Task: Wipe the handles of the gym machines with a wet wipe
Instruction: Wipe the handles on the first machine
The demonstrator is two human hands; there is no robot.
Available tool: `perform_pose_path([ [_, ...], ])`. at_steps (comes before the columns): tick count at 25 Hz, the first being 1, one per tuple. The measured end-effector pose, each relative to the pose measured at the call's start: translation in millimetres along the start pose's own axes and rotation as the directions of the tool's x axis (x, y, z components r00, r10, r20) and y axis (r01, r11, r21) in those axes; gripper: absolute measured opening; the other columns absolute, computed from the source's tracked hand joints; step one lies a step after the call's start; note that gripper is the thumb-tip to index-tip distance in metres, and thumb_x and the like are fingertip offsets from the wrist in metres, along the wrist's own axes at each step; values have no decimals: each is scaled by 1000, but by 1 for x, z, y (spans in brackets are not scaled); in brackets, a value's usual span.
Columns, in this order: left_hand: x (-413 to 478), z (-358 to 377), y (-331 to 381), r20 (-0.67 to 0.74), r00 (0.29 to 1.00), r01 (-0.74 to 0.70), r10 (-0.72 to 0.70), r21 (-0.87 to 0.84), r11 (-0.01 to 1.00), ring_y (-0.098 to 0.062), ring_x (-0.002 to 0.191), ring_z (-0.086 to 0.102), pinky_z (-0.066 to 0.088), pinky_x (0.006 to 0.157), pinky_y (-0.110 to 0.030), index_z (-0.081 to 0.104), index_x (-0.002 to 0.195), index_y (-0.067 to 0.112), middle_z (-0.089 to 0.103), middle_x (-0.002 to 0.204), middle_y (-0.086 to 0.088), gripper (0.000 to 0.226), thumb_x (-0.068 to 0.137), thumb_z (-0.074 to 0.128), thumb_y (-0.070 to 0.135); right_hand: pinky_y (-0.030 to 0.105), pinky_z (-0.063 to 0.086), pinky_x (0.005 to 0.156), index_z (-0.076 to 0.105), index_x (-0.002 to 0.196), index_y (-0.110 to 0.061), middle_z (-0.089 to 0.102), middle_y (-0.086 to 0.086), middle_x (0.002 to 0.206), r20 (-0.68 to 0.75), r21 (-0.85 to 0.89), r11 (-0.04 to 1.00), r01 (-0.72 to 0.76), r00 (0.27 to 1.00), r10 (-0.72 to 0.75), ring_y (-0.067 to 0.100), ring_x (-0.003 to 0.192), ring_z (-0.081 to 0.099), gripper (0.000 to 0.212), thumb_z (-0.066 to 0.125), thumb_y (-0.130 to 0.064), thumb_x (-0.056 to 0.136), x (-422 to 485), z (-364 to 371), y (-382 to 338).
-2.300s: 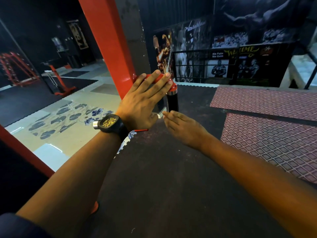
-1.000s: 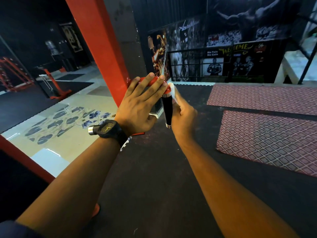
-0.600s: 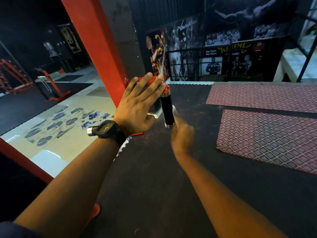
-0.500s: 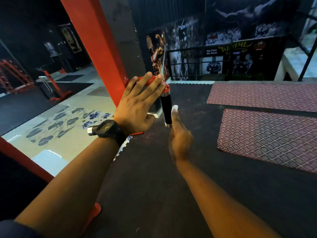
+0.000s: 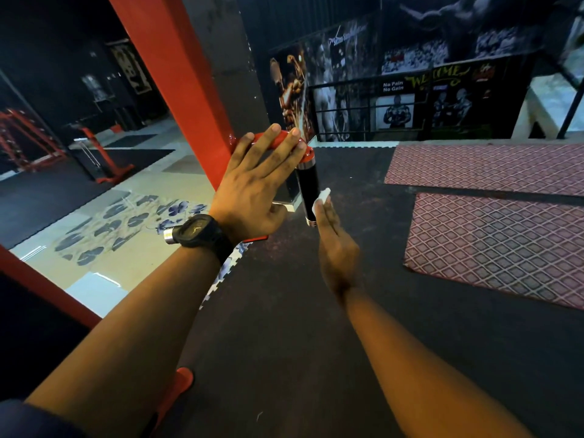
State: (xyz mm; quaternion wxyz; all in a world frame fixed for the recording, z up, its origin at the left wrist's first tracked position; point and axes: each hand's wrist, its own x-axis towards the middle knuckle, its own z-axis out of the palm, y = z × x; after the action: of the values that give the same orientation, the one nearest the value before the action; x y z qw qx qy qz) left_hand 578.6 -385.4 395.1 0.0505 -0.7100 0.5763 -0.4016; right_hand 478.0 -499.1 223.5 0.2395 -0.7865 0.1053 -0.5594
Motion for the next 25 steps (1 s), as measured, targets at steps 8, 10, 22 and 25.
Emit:
perform_pose_path([
  [8, 0, 0, -1, 5, 1000, -4, 4, -15, 1000, -26, 155, 5, 3, 124, -50, 21, 159, 19, 14, 167, 0, 94, 72, 52, 37, 31, 35, 116, 48, 142, 0, 44, 16, 149, 75, -61, 957, 283, 958, -278, 29, 141, 42, 52, 62, 8, 92, -6, -5, 14],
  [10, 0, -1, -1, 1, 1000, 1, -1, -18, 1000, -24, 155, 3, 0, 124, -48, 20, 159, 19, 12, 167, 0, 92, 75, 49, 40, 36, 40, 114, 48, 143, -1, 42, 14, 151, 187, -158, 875, 457, 884, -428, 29, 142, 41, 50, 60, 6, 94, 6, -16, 29],
  [22, 10, 11, -5, -12, 1000, -1, 1, -5, 1000, -27, 154, 6, 1, 124, -48, 20, 160, 18, 14, 167, -2, 89, 80, 50, 45, 41, 17, 123, 26, 154, 1, 22, 16, 162, 671, -397, 139, 907, 391, -630, 27, 152, 16, 49, 19, -9, 106, 94, -38, 58],
  [25, 12, 13, -5, -9, 1000, -4, 4, 7, 1000, -26, 155, 3, -4, 124, -47, 18, 160, 19, 12, 168, -1, 93, 78, 56, 42, 44, 5, 125, 31, 152, 1, 23, 18, 161, 740, -393, 39, 919, 341, -579, 28, 151, 18, 54, 7, -7, 104, 92, -36, 58],
])
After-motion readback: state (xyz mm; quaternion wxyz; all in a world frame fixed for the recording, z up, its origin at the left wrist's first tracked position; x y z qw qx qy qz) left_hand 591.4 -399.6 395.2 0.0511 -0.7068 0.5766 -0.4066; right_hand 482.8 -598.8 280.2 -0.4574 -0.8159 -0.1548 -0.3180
